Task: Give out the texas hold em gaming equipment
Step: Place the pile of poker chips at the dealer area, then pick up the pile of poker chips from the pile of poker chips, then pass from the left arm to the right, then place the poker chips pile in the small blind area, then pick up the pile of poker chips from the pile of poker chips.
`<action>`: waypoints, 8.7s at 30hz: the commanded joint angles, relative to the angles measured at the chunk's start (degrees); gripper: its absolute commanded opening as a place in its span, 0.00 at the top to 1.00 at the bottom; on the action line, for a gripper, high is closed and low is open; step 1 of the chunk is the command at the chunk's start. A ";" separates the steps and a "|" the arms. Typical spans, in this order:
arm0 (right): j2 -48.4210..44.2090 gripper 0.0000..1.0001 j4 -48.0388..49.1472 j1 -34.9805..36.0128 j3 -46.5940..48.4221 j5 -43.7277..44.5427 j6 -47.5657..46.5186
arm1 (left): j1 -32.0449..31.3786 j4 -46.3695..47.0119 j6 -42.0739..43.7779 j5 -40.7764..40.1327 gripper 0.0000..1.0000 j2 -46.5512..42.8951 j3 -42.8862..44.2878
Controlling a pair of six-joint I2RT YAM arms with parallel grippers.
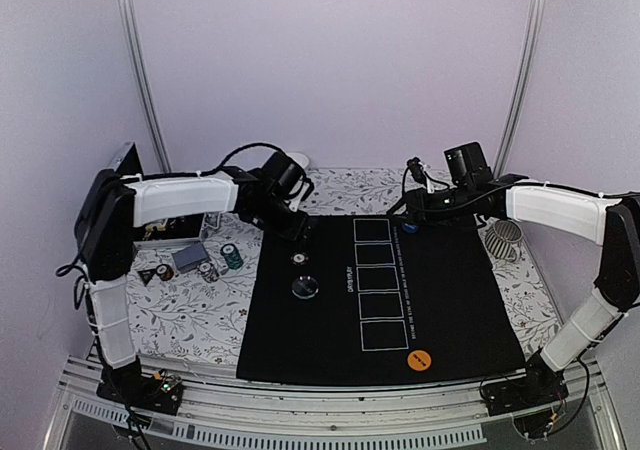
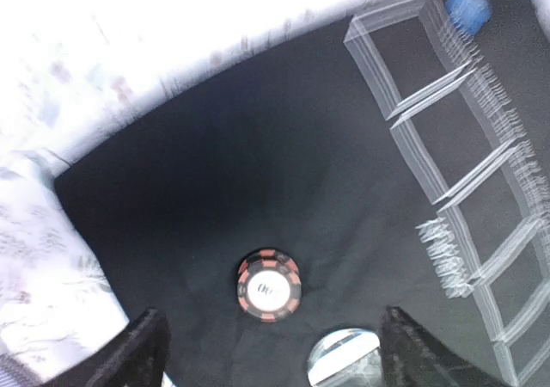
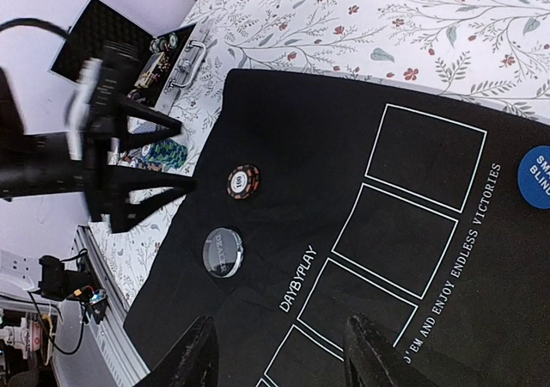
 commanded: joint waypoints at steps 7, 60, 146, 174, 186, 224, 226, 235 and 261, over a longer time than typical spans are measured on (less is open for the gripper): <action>-5.17 0.23 -2.74 0.13 1.18 6.83 -3.33 | 10.44 -4.36 -11.55 -8.96 0.02 -27.38 -16.59; -8.13 0.13 -5.08 0.15 1.26 12.98 -7.46 | 42.44 4.19 -9.79 -1.81 0.53 -21.67 -39.62; 7.85 0.98 15.73 9.10 5.97 -25.50 13.49 | -20.02 -3.75 18.76 -12.30 0.61 -17.64 2.58; 26.13 0.98 4.34 -20.55 7.60 -6.55 3.95 | -5.71 -3.15 0.80 -12.92 0.02 -36.45 -16.29; 28.24 0.98 -0.49 -20.54 8.06 -3.85 0.56 | -4.34 -2.80 0.75 -11.99 0.02 -36.93 -16.96; 23.93 0.65 -9.72 -19.44 15.73 13.93 -3.49 | 7.58 -11.36 -9.08 -11.24 0.02 -35.76 -19.01; 21.56 0.62 -10.40 -18.43 16.28 15.53 -4.37 | 13.02 -12.93 -11.95 -10.06 0.02 -35.78 -21.15; 9.46 0.02 -11.80 -13.49 16.54 20.39 -8.56 | 32.74 -8.23 -13.07 -5.28 0.02 -39.62 -31.24; 3.73 0.01 -12.27 -12.87 15.36 17.88 -10.65 | 42.94 3.59 -9.81 -0.33 0.31 -19.63 -39.89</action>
